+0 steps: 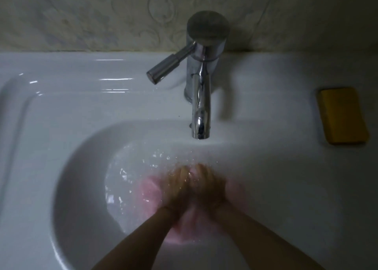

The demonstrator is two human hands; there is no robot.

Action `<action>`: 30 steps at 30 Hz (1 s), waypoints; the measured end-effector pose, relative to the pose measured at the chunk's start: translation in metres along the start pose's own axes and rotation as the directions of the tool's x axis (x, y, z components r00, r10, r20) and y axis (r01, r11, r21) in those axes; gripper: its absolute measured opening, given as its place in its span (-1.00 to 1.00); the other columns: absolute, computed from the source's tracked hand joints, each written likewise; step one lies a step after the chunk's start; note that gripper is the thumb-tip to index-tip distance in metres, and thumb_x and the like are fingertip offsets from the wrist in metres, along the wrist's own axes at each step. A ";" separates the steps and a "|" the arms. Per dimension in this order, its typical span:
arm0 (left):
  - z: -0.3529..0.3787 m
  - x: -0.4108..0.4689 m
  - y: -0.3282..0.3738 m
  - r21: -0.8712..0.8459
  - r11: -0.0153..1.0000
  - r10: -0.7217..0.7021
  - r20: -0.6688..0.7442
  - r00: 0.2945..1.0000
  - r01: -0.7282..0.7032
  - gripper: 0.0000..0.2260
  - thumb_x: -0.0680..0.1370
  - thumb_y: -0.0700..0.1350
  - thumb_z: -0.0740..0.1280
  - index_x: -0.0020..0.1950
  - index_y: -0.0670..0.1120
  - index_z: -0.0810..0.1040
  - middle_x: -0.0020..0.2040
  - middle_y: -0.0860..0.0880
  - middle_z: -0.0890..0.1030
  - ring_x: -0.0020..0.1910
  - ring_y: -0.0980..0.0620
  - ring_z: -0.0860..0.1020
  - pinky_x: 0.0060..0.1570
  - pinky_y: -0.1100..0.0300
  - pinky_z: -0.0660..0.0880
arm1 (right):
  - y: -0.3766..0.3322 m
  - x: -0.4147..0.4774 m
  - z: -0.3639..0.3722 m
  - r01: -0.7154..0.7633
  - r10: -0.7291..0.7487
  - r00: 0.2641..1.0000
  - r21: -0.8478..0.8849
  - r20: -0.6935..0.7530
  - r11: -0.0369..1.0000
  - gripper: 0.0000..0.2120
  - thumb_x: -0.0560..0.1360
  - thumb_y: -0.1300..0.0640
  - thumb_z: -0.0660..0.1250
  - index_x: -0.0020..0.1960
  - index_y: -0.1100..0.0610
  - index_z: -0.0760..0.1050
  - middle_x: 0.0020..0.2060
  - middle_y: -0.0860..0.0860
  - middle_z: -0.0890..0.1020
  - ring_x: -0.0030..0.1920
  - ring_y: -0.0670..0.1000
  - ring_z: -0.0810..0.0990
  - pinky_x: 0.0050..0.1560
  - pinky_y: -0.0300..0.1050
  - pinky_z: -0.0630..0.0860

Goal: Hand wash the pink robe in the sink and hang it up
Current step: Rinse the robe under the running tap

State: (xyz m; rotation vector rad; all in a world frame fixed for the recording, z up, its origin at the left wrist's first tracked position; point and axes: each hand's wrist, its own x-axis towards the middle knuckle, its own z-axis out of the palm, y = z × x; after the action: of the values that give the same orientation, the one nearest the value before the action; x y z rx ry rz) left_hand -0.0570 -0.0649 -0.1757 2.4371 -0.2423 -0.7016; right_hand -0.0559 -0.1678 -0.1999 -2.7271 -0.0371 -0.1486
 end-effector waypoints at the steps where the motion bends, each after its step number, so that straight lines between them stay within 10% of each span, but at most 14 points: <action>1: 0.002 0.000 0.001 -0.012 1.000 -0.006 0.058 0.998 0.006 -0.72 0.64 -0.16 0.13 -0.11 0.24 0.32 -0.08 0.31 0.40 -0.01 0.30 0.52 -0.06 0.49 0.42 | 0.002 0.002 0.003 0.015 -0.015 1.000 -0.034 -0.013 0.999 -0.38 0.65 -0.01 -0.26 -0.15 -0.02 0.58 -0.34 -0.06 0.60 -0.52 -0.01 0.57 -0.56 -0.25 0.39; 5: 0.000 0.007 0.002 -0.216 0.935 -0.262 0.115 0.958 0.282 -0.73 0.64 -0.08 0.07 0.29 -0.01 0.42 0.24 -0.11 0.48 0.26 -0.16 0.47 0.23 0.06 0.39 | -0.002 0.015 0.002 0.068 -0.087 0.990 -0.164 -0.114 0.984 -0.42 0.64 0.14 -0.13 -0.33 0.07 0.57 -0.57 -0.05 0.57 -0.59 -0.07 0.54 -0.45 -0.24 0.37; 8: -0.003 0.015 0.000 0.173 0.960 -0.254 0.214 0.943 0.219 -0.66 0.67 -0.10 -0.02 0.44 -0.12 0.22 0.36 -0.11 0.37 0.35 -0.04 0.36 0.32 0.18 0.22 | 0.006 0.015 0.017 0.047 -0.045 0.996 -0.026 0.080 0.999 -0.55 0.54 0.05 0.02 -0.35 0.06 0.58 -0.55 -0.02 0.57 -0.57 -0.01 0.55 -0.47 -0.21 0.40; 10: -0.007 0.011 0.004 0.195 0.975 -0.160 0.286 0.945 0.106 -0.72 0.67 -0.13 0.02 0.38 -0.05 0.27 0.17 0.01 0.47 0.14 0.12 0.49 0.17 0.31 0.38 | 0.002 0.017 0.008 0.018 -0.014 0.991 -0.036 0.130 0.999 -0.82 0.40 0.04 0.06 -0.17 0.01 0.42 -0.46 0.02 0.53 -0.43 0.03 0.49 -0.35 -0.19 0.30; 14: -0.031 0.022 0.007 0.449 0.883 -0.157 0.016 0.988 0.133 -0.75 0.62 -0.07 0.10 0.15 -0.10 0.52 0.08 -0.10 0.57 0.07 -0.05 0.54 0.05 0.12 0.45 | -0.009 0.036 -0.025 -0.116 0.120 0.923 -0.035 0.366 0.993 -0.61 0.60 -0.02 0.00 0.25 0.09 0.48 0.04 0.14 0.64 0.10 0.12 0.53 0.06 -0.13 0.36; 17: -0.068 0.023 0.020 -0.022 0.986 -0.162 0.036 0.986 0.163 -0.67 0.56 0.13 0.19 0.13 -0.09 0.48 0.05 -0.12 0.58 -0.03 -0.08 0.58 -0.02 0.09 0.51 | -0.008 0.052 -0.053 -0.346 0.242 0.856 0.157 0.458 0.925 -0.64 0.60 -0.08 0.12 0.02 0.13 0.58 -0.04 0.15 0.65 0.02 0.16 0.59 -0.10 -0.10 0.38; 20: -0.103 0.004 0.033 -0.504 0.861 0.032 0.175 0.984 0.062 -0.60 0.54 -0.16 0.34 0.25 -0.09 0.19 0.05 -0.10 0.52 -0.23 0.22 0.58 -0.24 0.32 0.50 | -0.008 0.053 -0.085 -0.311 0.123 0.902 0.425 0.414 0.850 -0.86 0.54 0.01 0.31 -0.06 0.07 0.57 -0.22 -0.01 0.62 -0.18 0.03 0.58 -0.24 -0.19 0.39; 24: -0.133 -0.038 0.036 -0.641 0.766 0.093 0.047 0.995 -0.042 -0.63 0.62 -0.03 0.19 0.41 -0.02 0.21 0.09 0.07 0.48 -0.05 0.22 0.54 -0.05 0.32 0.49 | -0.005 0.029 -0.137 -0.207 -0.013 0.931 0.555 0.366 0.806 -0.71 0.42 0.14 0.44 0.12 -0.01 0.51 -0.21 -0.12 0.58 -0.26 -0.10 0.54 -0.22 -0.25 0.48; 27: -0.120 -0.060 0.025 -0.455 0.891 0.035 0.089 0.995 0.009 -0.66 0.65 0.08 -0.03 0.37 0.04 0.30 0.04 -0.08 0.50 -0.22 0.13 0.48 -0.16 0.26 0.41 | 0.004 -0.002 -0.141 -0.155 -0.031 0.876 0.343 0.481 0.927 -0.88 0.47 0.05 0.38 0.00 0.04 0.55 -0.27 -0.04 0.58 -0.30 -0.07 0.53 -0.26 -0.16 0.52; 30: -0.095 -0.067 0.015 0.161 0.978 0.111 0.120 0.987 -0.130 -0.54 0.56 0.07 0.21 0.43 -0.01 0.24 0.24 -0.20 0.51 -0.06 -0.06 0.57 -0.10 0.15 0.51 | 0.013 -0.027 -0.129 -0.078 0.025 0.894 0.100 0.448 0.992 -0.78 0.47 -0.07 0.32 -0.12 0.08 0.54 -0.09 0.02 0.57 -0.06 0.04 0.52 -0.11 -0.14 0.42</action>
State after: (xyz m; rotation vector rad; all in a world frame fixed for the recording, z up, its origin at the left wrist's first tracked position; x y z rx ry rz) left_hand -0.0634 -0.0094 -0.0725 2.5194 -0.5084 -0.7911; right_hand -0.0949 -0.2313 -0.0908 -2.5835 -0.0994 0.4842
